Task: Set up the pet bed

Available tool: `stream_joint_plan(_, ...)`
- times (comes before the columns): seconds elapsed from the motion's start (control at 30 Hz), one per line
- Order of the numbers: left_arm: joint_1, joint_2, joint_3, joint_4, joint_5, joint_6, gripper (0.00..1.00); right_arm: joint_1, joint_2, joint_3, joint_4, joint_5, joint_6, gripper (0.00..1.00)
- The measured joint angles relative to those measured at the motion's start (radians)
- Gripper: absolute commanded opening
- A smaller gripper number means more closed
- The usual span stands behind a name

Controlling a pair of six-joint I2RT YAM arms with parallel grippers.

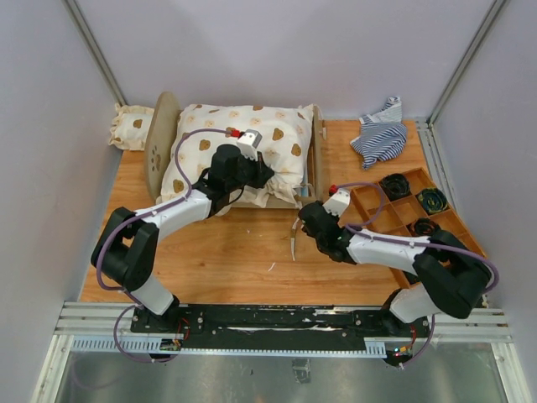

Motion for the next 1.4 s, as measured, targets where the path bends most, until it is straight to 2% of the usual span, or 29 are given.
stream_joint_plan(0.3,0.000,0.015,0.000,0.002,0.011,-0.030,0.00,0.000,0.232,0.068,0.061,0.105,0.109,0.30)
stream_joint_plan(0.4,0.000,0.017,0.000,0.003,0.012,-0.039,0.01,0.000,0.285,0.098,0.086,0.109,0.110,0.19)
stream_joint_plan(0.47,0.000,0.017,0.000,0.003,0.013,-0.051,0.02,0.000,0.298,0.101,0.101,0.112,0.111,0.03)
stream_joint_plan(0.53,0.000,0.017,0.000,0.003,0.012,-0.055,0.04,0.000,0.298,0.097,0.104,0.111,0.110,0.00)
stream_joint_plan(0.6,0.000,0.017,0.000,0.003,0.011,-0.065,0.10,0.001,0.279,0.070,0.111,0.110,0.109,0.00)
stream_joint_plan(0.73,0.000,0.014,0.000,-0.012,-0.013,-0.089,0.36,0.000,0.164,-0.035,0.105,0.082,0.052,0.00)
stream_joint_plan(0.83,0.000,-0.009,0.000,-0.065,-0.056,-0.116,0.46,0.000,0.079,-0.085,0.099,0.029,-0.015,0.00)
stream_joint_plan(0.97,0.000,-0.101,-0.024,-0.126,-0.087,-0.134,0.52,0.000,-0.023,-0.119,0.087,-0.069,-0.102,0.00)
stream_joint_plan(1.13,-0.013,-0.277,-0.155,-0.140,-0.070,-0.159,0.57,0.000,-0.144,-0.120,0.083,-0.197,-0.164,0.00)
stream_joint_plan(1.27,-0.055,-0.394,-0.312,-0.107,0.000,-0.210,0.57,0.000,-0.161,-0.120,0.111,-0.289,-0.178,0.00)
stream_joint_plan(1.4,-0.125,-0.425,-0.444,-0.040,0.090,-0.245,0.57,0.000,-0.160,-0.119,0.128,-0.346,-0.158,0.00)
